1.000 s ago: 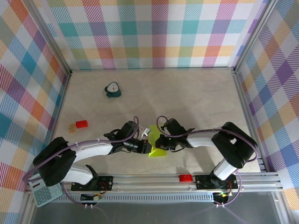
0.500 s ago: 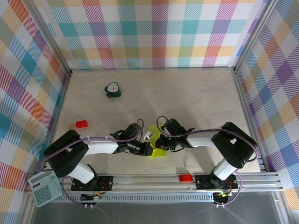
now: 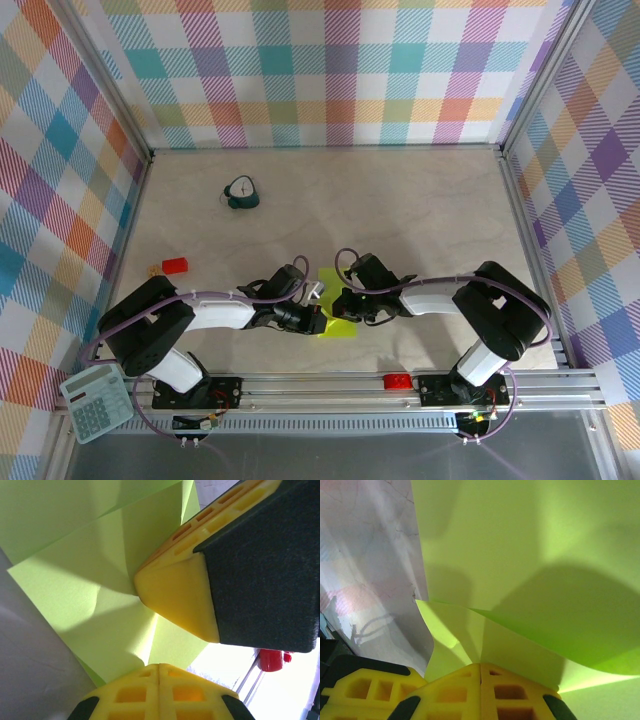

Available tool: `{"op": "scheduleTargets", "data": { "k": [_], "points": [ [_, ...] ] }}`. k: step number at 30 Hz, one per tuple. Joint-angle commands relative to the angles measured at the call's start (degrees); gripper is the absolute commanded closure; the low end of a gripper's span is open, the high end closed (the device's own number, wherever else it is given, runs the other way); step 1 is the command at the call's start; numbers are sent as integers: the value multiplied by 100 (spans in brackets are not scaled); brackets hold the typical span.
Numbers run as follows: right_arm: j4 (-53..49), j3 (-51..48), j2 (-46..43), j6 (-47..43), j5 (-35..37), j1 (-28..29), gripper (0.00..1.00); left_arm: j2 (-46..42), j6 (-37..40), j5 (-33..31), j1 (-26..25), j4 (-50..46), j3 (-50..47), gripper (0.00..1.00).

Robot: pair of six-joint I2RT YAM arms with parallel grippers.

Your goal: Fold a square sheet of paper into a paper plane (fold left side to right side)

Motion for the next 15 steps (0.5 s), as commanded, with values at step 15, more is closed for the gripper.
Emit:
{"op": "scheduleTargets", "data": {
  "k": [15],
  "points": [
    [-688, 125, 28, -128, 99, 33, 100, 85, 48, -151, -44, 163, -408, 100]
  ]
}}
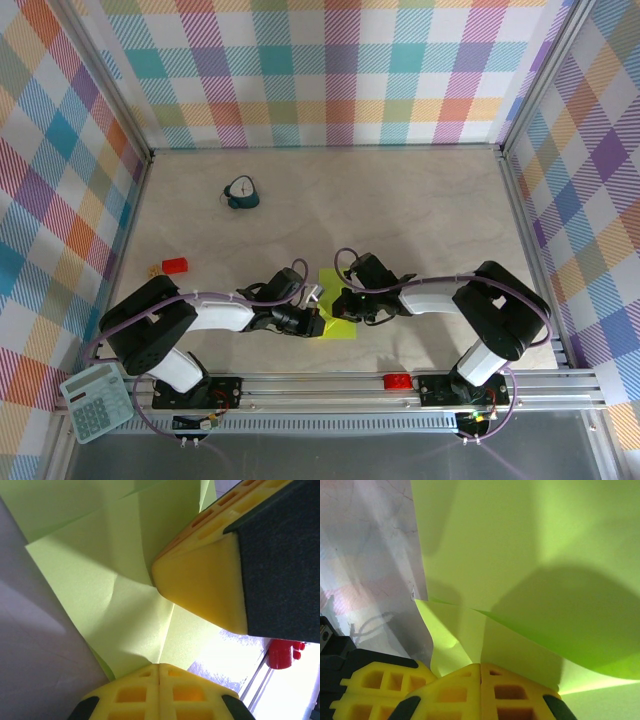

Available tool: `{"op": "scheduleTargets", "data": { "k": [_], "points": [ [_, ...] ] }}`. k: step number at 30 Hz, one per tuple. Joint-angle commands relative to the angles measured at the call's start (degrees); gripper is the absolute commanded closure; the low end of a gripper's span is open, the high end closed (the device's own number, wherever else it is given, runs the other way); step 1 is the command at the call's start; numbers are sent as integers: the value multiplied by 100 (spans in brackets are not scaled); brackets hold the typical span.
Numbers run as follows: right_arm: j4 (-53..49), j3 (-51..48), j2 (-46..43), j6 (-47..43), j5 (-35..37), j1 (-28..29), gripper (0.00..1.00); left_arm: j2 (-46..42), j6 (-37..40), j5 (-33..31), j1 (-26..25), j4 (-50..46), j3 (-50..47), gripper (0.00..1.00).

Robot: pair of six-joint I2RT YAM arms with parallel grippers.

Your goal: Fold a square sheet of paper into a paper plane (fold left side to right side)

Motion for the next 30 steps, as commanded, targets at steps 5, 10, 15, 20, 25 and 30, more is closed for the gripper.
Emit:
{"op": "scheduleTargets", "data": {
  "k": [5, 10, 15, 20, 25, 30],
  "points": [
    [-399, 62, -467, -198, 205, 37, 100, 24, -19, -152, -48, 56, -336, 100],
    [-261, -59, -784, -236, 323, 214, 100, 41, -20, -135, -46, 136, -399, 100],
    [-142, -114, -646, -127, 354, 395, 100, 41, -20, -163, -42, 154, -401, 100],
    [60, -105, -364, -44, 298, 478, 100, 41, -29, -172, -42, 154, -410, 100],
    [247, -90, -121, -8, 258, 514, 100, 49, -29, -190, -48, 137, -410, 100],
    [341, -112, -34, 5, 247, 521, 100, 59, -29, -207, -45, 119, -410, 100]
  ]
}}
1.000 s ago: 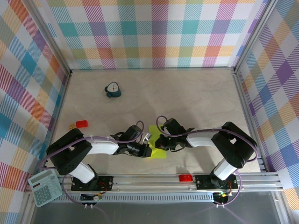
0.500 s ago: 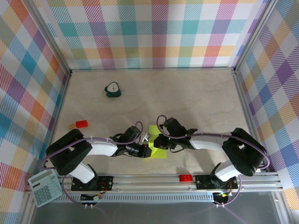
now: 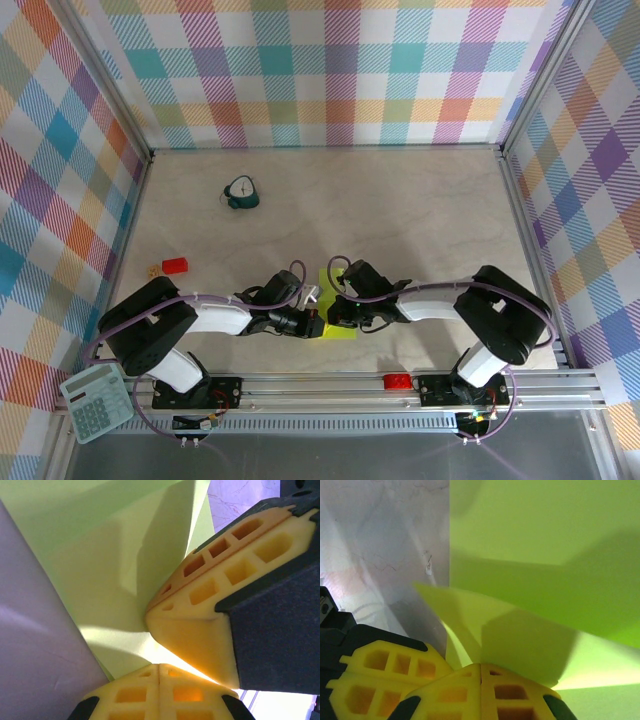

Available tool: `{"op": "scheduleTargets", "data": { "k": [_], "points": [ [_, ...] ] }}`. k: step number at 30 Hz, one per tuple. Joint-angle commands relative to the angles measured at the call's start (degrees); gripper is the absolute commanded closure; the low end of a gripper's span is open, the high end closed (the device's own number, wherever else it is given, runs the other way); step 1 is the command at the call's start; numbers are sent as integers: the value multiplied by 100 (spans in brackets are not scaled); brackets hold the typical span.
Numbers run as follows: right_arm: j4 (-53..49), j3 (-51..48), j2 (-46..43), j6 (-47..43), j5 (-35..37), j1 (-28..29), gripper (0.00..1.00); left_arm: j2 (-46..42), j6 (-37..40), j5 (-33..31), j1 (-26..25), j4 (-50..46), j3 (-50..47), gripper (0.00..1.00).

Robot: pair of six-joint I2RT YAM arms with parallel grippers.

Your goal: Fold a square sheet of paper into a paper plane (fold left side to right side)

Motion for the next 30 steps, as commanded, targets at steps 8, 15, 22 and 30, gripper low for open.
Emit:
{"op": "scheduleTargets", "data": {
  "k": [8, 15, 22, 30],
  "points": [
    [-136, -75, 42, -57, 158, 48, 100, 78, 33, -284, -48, -487, -173, 100],
    [-449, -141, 50, -198, 459, 40, 100, 96, -2, -368, -44, -641, -235, 100],
    [-652, -161, 36, -341, 679, 5, 100, 165, -68, -394, -48, -603, -344, 100],
    [-567, -204, -36, -463, 592, -261, 100, 184, -90, -403, -52, -571, -371, 100]
  ]
}}
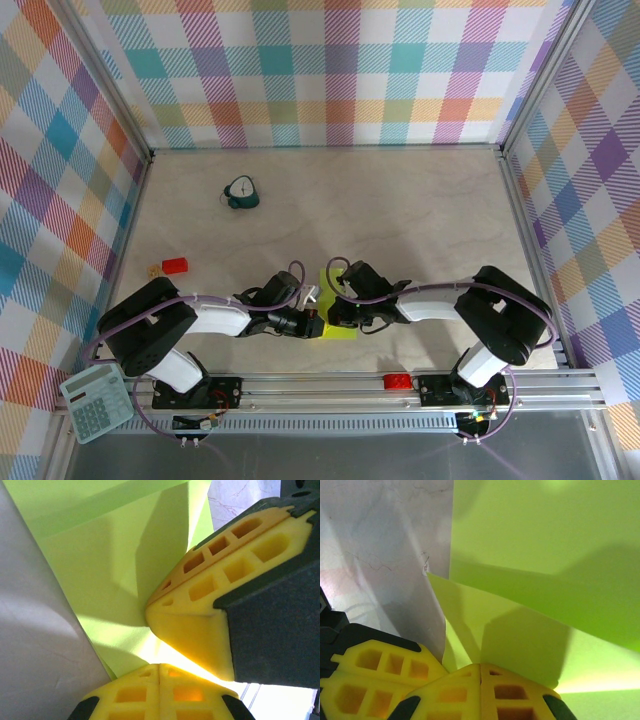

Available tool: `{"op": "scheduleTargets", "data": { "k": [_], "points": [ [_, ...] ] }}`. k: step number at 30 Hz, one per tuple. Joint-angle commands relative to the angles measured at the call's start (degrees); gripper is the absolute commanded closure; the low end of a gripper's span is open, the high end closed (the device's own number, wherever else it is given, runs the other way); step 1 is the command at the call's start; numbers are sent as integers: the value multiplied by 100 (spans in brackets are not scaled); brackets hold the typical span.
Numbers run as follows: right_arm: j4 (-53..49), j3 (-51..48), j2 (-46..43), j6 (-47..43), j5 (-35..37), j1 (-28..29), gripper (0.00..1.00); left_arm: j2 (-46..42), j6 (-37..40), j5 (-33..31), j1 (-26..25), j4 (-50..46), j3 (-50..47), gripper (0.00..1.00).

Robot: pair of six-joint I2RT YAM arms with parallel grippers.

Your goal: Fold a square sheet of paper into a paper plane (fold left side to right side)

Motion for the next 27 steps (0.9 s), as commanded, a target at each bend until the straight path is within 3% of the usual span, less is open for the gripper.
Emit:
{"op": "scheduleTargets", "data": {
  "k": [1, 20, 27],
  "points": [
    [-481, -196, -33, -215, 386, -238, 100, 201, -5, -374, -52, -722, -275, 100],
    [-736, -398, -302, -879, 68, -1497, 100, 183, 2, -366, -47, -696, -240, 100],
    [-1122, -184, -746, -954, 38, -1558, 100, 175, -17, -304, -46, -616, -182, 100]
  ]
}}
